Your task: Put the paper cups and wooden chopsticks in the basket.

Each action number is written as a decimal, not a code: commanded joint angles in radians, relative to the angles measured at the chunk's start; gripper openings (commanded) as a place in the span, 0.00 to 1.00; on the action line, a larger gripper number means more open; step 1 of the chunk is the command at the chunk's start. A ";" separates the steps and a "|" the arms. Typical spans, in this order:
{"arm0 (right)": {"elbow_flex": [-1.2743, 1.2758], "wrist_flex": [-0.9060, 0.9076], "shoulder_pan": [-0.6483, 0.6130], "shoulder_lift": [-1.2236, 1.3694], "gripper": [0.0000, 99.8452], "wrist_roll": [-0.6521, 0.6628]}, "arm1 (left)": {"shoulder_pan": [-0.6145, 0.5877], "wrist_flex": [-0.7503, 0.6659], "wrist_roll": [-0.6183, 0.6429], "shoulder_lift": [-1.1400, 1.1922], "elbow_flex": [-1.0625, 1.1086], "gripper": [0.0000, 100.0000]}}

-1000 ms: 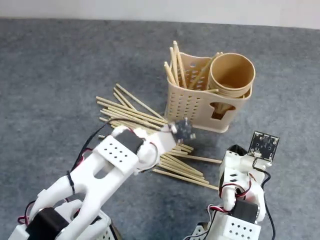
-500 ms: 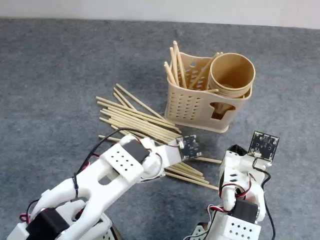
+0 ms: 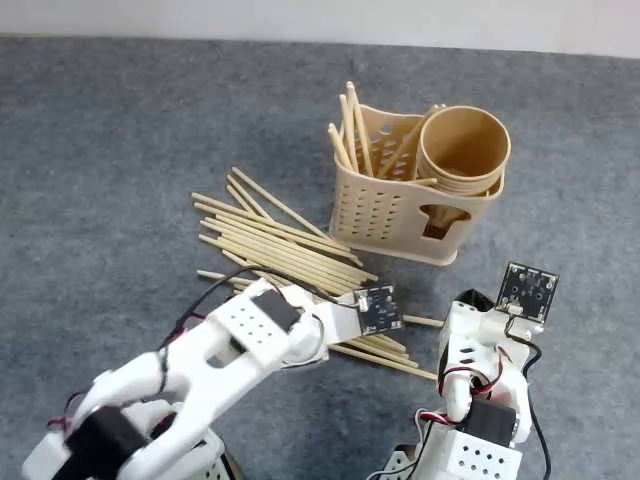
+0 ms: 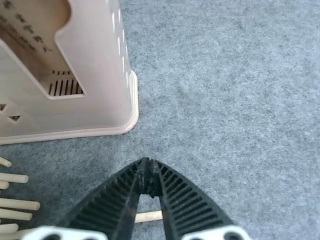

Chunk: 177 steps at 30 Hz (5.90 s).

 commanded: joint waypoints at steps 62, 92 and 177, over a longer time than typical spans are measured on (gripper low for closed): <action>0.124 0.002 -0.007 -0.012 0.01 0.002 | -0.308 0.508 0.104 -0.731 -0.203 0.03; 0.124 0.002 -0.007 -0.012 0.01 0.002 | -0.174 -0.381 0.516 -0.621 -0.202 0.01; 0.124 0.002 -0.007 -0.012 0.01 0.002 | -0.185 0.333 0.253 -0.575 -0.283 0.08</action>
